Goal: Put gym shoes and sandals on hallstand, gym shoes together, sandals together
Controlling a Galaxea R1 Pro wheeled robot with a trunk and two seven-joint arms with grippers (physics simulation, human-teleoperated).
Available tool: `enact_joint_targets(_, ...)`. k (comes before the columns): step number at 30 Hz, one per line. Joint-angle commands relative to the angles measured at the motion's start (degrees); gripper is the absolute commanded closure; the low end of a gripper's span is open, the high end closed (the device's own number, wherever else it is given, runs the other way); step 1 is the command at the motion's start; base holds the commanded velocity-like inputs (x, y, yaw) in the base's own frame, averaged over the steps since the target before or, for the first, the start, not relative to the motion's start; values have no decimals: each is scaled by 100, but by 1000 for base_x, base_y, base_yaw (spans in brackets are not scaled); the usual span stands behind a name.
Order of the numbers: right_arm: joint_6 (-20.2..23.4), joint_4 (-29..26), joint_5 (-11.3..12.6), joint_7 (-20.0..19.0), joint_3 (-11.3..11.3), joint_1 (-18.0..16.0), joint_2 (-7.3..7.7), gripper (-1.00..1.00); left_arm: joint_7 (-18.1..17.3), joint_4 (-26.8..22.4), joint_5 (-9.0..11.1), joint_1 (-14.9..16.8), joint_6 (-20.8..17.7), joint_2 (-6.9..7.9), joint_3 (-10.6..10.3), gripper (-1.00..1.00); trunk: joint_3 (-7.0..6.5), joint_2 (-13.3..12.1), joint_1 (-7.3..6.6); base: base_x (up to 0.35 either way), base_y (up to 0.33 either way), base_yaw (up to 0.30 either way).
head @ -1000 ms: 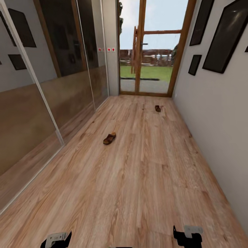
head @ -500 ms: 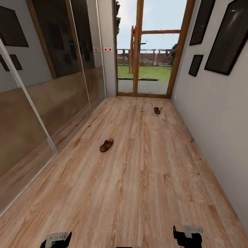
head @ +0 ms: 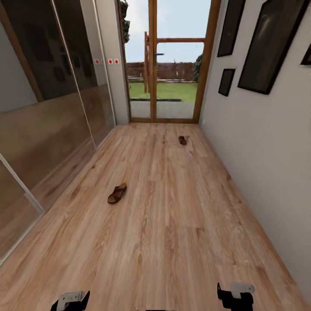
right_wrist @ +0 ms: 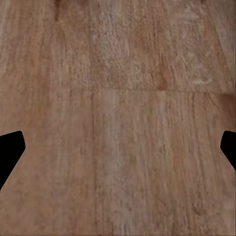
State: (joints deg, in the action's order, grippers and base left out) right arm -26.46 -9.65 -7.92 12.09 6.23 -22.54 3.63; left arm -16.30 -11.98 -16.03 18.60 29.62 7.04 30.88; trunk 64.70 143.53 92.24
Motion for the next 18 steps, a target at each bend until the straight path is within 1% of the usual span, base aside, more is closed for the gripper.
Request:
enact_joint_targets(1, -17, 7, -60, 13, 43, -5, -3, -100, -31, 3, -40, 3, 17, -1, 50, -100, 5, 2, 2, 340, 0, -124)
enact_joint_targets(5, -17, 7, -60, 15, 42, -5, -3, -100, -31, 3, -40, 3, 17, -4, 50, -100, 5, 2, 2, 340, 0, -67)
enact_joint_targets(18, -17, 7, -60, 15, 42, -5, -3, -100, -31, 3, -40, 3, 17, -2, 50, -100, 5, 2, 2, 340, 0, -8)
